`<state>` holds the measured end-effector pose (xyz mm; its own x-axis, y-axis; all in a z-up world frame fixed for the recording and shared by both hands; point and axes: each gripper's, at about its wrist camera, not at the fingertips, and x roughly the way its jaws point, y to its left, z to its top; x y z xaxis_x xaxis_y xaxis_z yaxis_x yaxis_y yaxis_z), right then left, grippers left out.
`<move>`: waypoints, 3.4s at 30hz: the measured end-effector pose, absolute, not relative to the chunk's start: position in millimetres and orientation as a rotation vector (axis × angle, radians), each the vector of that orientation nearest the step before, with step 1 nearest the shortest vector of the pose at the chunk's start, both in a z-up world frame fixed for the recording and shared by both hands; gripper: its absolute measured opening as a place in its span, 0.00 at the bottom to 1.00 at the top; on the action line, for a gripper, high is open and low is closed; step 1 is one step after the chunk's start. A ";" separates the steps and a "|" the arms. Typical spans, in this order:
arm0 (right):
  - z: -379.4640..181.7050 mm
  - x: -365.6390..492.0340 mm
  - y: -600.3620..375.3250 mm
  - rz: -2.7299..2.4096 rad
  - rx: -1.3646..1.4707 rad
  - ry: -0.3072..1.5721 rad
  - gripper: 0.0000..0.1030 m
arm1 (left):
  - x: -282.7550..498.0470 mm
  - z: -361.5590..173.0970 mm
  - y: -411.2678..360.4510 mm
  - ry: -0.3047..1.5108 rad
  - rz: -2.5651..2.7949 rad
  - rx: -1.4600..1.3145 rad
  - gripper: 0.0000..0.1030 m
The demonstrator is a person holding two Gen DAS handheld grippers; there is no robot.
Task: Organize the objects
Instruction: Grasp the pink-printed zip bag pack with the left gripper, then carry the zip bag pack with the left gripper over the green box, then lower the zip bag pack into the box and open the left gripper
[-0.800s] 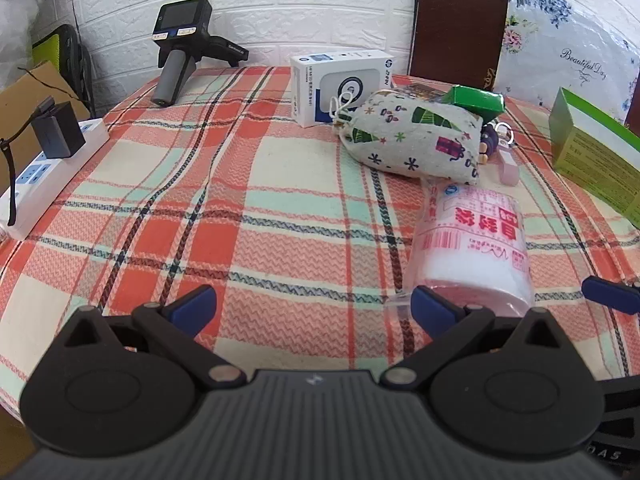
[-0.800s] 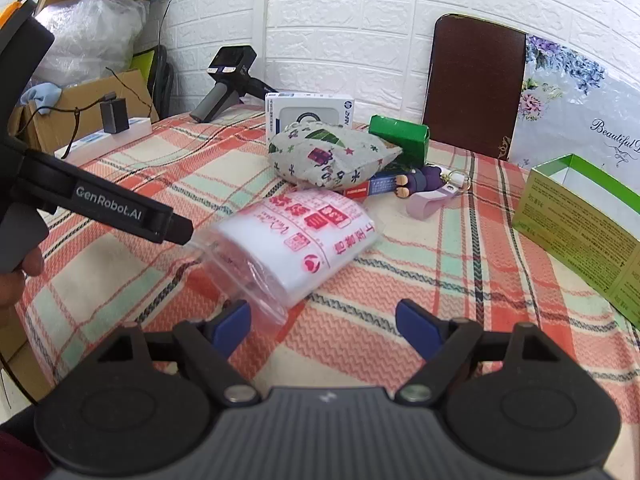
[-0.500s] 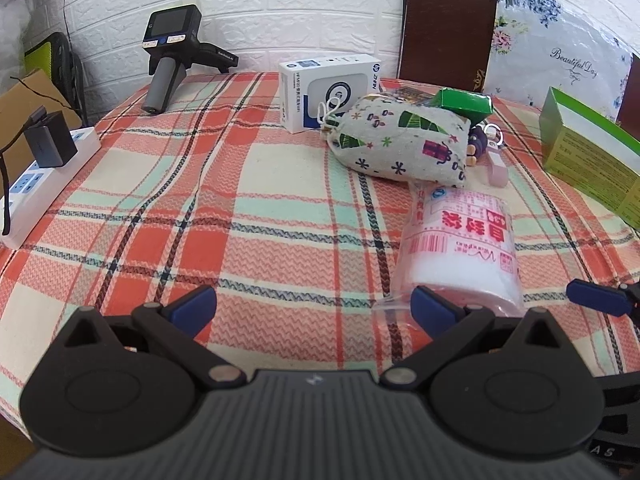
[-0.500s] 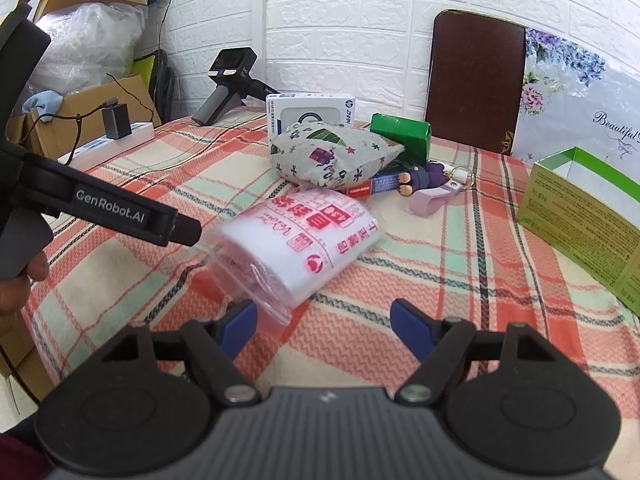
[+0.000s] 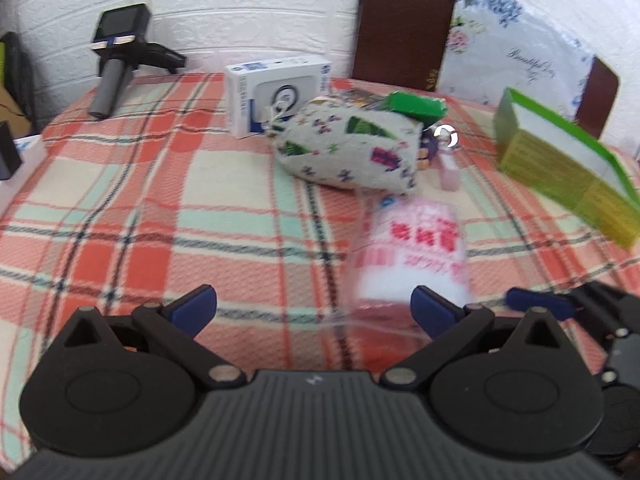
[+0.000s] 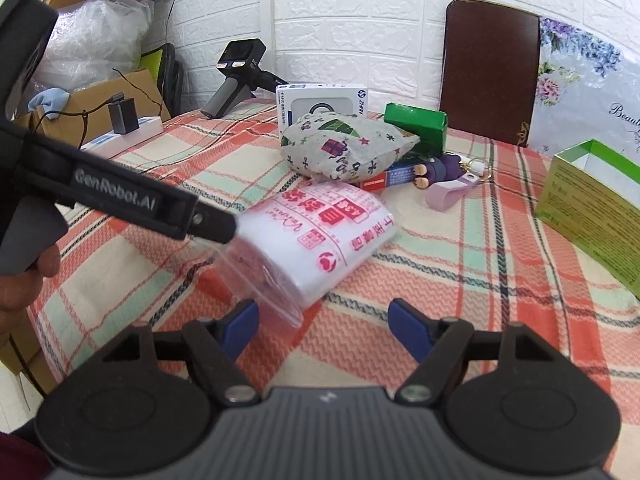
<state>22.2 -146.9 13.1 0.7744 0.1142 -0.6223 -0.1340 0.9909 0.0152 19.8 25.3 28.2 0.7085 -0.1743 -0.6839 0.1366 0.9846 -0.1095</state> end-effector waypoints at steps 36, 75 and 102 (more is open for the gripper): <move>9.9 -11.8 -252.4 -0.115 0.073 0.648 0.55 | 55.8 17.1 -167.2 0.895 -0.615 0.018 0.65; 56.3 8.3 -356.6 -0.385 -0.041 0.270 0.53 | 112.5 100.0 -297.0 0.647 -0.889 0.077 0.28; 18.6 107.4 -532.6 -0.415 0.091 0.635 0.41 | 207.6 47.3 -272.0 0.809 -0.373 0.230 0.54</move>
